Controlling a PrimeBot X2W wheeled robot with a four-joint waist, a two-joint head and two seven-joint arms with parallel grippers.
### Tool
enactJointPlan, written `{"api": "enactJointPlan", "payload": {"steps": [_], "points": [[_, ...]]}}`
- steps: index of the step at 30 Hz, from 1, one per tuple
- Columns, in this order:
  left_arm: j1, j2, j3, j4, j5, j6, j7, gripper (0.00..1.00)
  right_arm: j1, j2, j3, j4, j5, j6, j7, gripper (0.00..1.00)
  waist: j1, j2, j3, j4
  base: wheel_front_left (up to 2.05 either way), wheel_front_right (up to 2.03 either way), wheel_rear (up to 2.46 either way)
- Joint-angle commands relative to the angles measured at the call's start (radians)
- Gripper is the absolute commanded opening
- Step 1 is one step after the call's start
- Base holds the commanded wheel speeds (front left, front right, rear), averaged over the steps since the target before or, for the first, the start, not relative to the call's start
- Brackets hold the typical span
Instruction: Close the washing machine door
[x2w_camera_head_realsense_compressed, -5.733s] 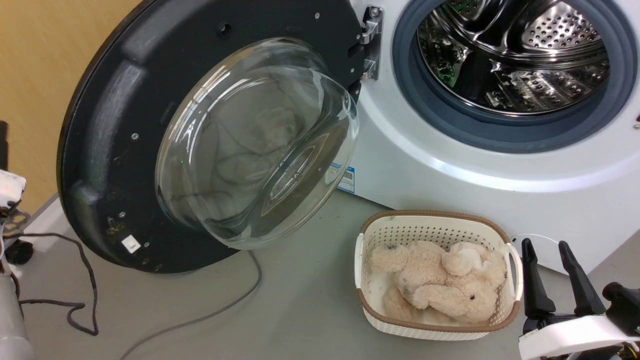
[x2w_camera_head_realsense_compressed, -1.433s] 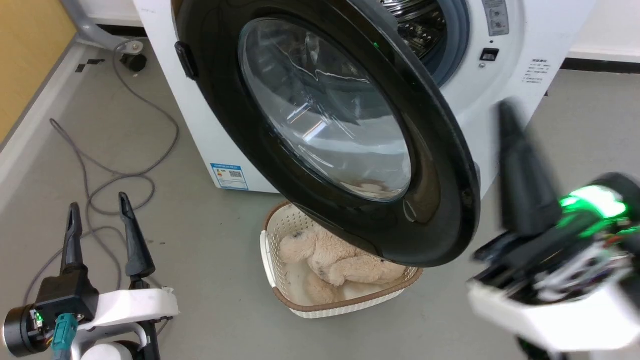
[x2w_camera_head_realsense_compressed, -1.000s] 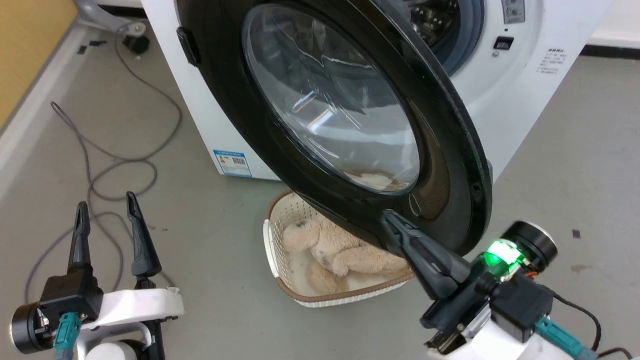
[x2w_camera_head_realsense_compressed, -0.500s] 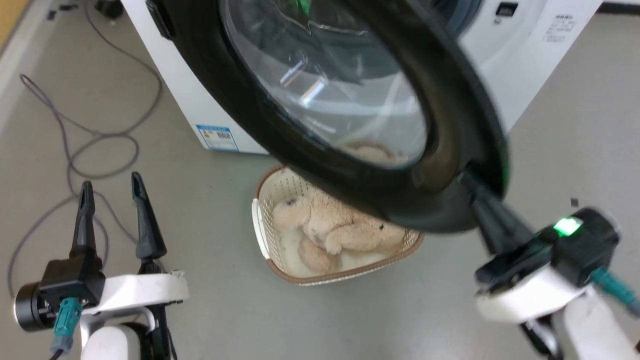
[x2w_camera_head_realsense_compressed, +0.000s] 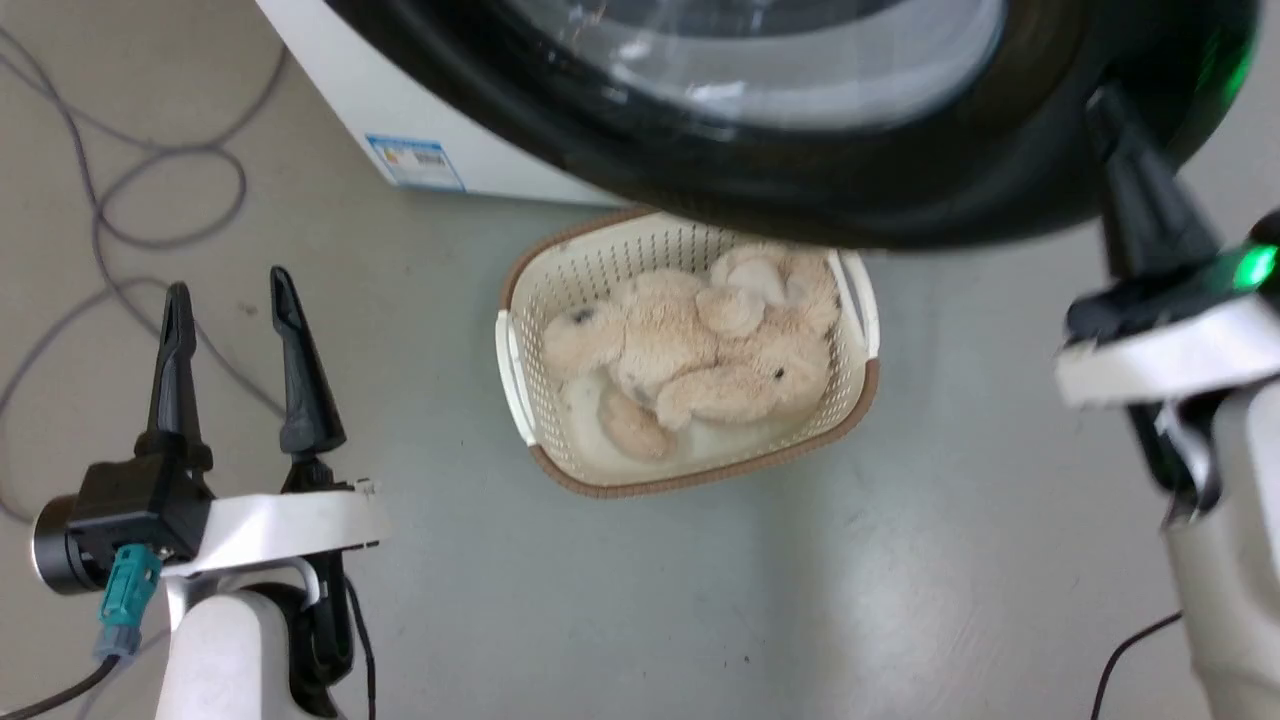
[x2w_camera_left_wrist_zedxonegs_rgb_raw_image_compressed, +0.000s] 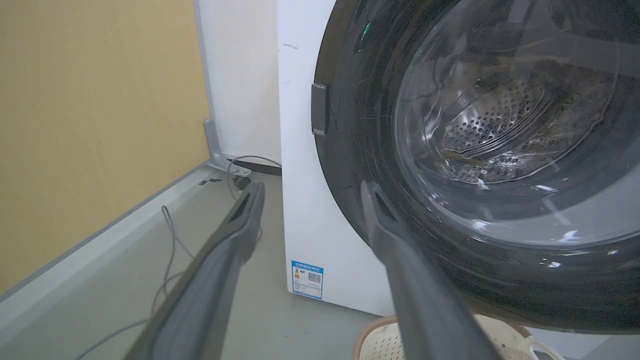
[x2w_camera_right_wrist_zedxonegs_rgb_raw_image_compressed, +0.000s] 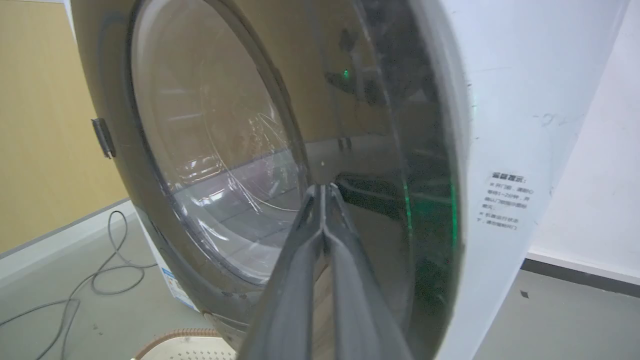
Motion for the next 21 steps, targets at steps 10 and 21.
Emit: {"api": "enactJointPlan", "payload": {"steps": [10,21], "points": [[-0.059,0.001,-0.013,-0.005,-0.015,0.009,-0.004,1.0,-0.218,-0.031,-0.049,0.156,-0.023,-0.002,-0.004,0.0,-0.0001,0.0,0.089,0.017,0.0,0.0,0.0],[-0.079,0.001,-0.007,-0.003,-0.009,0.002,-0.004,1.0,-0.328,-0.037,-0.143,0.292,-0.096,-0.002,-0.004,0.0,-0.0001,0.0,0.108,0.026,0.0,0.0,0.0]]}}
